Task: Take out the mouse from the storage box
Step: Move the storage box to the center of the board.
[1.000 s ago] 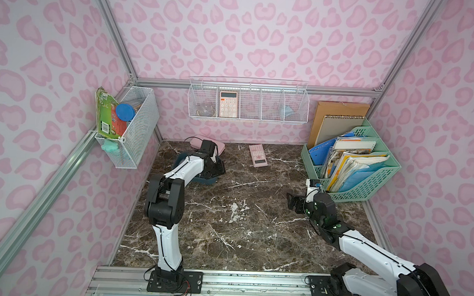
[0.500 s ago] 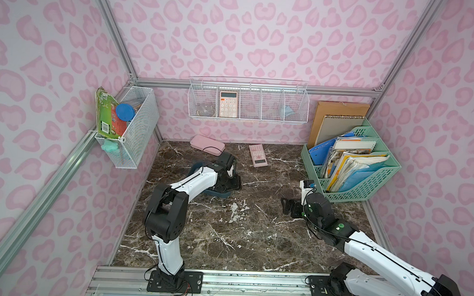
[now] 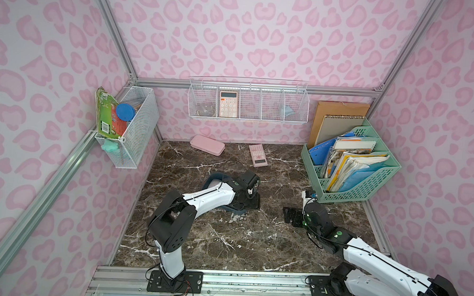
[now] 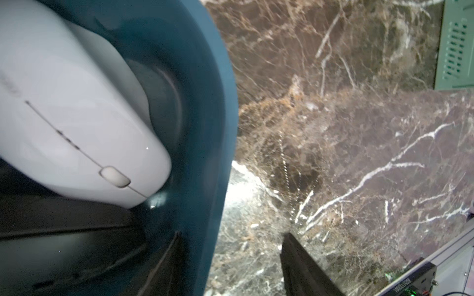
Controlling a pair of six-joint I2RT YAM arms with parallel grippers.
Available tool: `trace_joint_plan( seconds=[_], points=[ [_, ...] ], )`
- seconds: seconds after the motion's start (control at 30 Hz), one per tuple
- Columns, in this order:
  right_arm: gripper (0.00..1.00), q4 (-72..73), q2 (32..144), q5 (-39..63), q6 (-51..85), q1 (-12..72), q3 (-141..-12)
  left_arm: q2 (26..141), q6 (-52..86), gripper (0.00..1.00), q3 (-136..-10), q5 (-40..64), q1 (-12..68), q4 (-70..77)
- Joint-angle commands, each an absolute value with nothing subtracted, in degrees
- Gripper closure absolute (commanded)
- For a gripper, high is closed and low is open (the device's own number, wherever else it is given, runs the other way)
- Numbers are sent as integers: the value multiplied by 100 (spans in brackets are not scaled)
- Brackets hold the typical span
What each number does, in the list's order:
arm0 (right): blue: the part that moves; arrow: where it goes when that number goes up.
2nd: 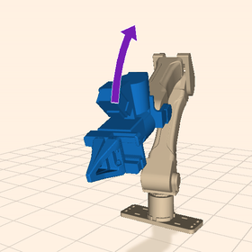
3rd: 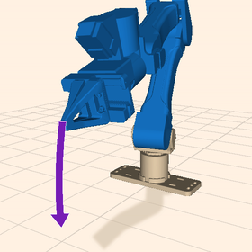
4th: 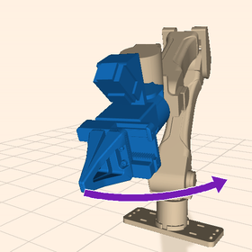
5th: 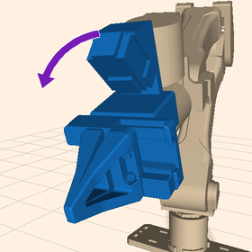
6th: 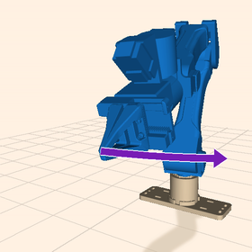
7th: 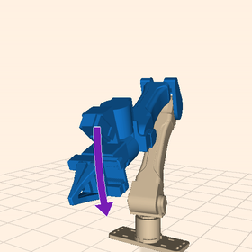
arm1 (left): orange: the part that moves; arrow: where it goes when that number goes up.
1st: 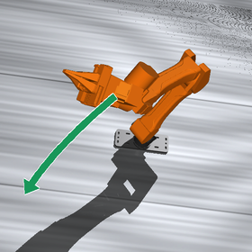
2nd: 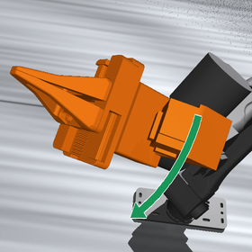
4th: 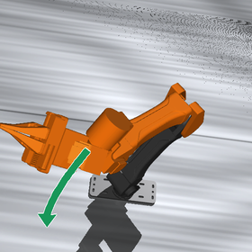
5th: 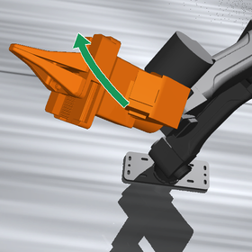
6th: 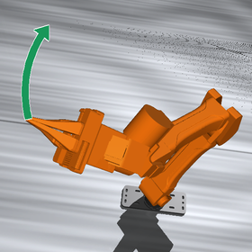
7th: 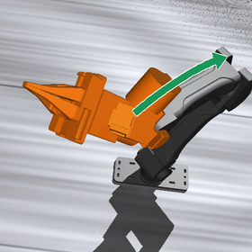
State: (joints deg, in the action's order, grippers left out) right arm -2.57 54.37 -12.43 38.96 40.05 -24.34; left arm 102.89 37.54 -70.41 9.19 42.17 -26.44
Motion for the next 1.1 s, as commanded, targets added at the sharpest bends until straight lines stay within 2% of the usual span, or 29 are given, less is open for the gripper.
trace_joint_plan(
  seconds=[0.0,0.13,0.33,0.57,0.7,0.87,1.07],
  points=[
    [4,125,5522,-1284,3929,4008,-2391,10351,4036,35,-7085,1043,4514,-2411],
    [4,216,5680,-1189,3971,4016,-2408,10297,4061,33,-7134,1259,4693,-2427],
    [4,332,5894,-1145,4068,4142,-2476,9284,3710,19,-6899,720,4465,-3016],
    [4,496,6513,-1151,4113,4539,-2858,7930,3617,13,-6322,161,2958,-3611],
    [4,587,6995,-1134,4178,4782,-3145,7495,3711,9,-5884,381,1872,-3364],
    [4,677,7517,-941,4270,4942,-3468,7756,3816,8,-5627,1023,874,-2809],
    [4,635,8083,-589,4340,5014,-3893,8768,3937,8,-5768,1813,449,-2163]
  ],
)
